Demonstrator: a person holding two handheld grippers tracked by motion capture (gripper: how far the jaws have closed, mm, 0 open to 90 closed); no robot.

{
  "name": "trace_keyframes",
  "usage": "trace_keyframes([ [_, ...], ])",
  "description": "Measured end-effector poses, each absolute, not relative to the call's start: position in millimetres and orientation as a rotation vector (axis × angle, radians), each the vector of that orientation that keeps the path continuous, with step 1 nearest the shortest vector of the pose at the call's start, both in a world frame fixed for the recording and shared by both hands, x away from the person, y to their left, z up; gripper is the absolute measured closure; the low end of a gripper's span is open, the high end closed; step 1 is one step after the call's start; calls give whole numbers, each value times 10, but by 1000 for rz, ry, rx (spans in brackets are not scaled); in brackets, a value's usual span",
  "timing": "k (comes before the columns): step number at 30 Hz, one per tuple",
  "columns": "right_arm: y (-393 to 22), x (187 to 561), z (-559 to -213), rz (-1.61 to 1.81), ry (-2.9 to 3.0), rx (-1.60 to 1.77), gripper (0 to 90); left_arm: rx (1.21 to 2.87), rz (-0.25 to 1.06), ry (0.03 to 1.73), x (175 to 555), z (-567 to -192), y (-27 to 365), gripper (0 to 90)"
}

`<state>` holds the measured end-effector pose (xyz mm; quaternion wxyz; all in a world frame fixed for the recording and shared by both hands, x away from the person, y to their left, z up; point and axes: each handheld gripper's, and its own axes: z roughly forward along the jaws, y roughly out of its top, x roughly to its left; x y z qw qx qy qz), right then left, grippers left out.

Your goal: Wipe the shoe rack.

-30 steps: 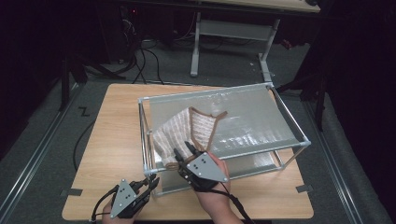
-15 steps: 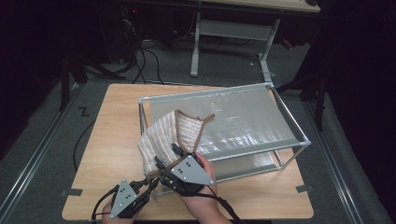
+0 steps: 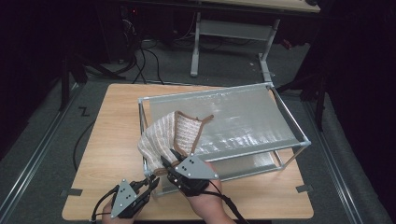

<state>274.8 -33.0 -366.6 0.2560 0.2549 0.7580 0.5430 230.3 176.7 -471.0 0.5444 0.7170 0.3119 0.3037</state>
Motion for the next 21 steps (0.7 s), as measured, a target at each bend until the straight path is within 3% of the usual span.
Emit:
trace_keyframes([
  [10, -501, 2703, -3520, 1561, 1941, 669, 736, 1701, 720, 741, 2310, -4710, 1763, 788],
  [21, -1512, 2382, -3050, 1528, 1632, 731, 734, 1706, 735, 743, 2323, -4707, 1745, 786],
])
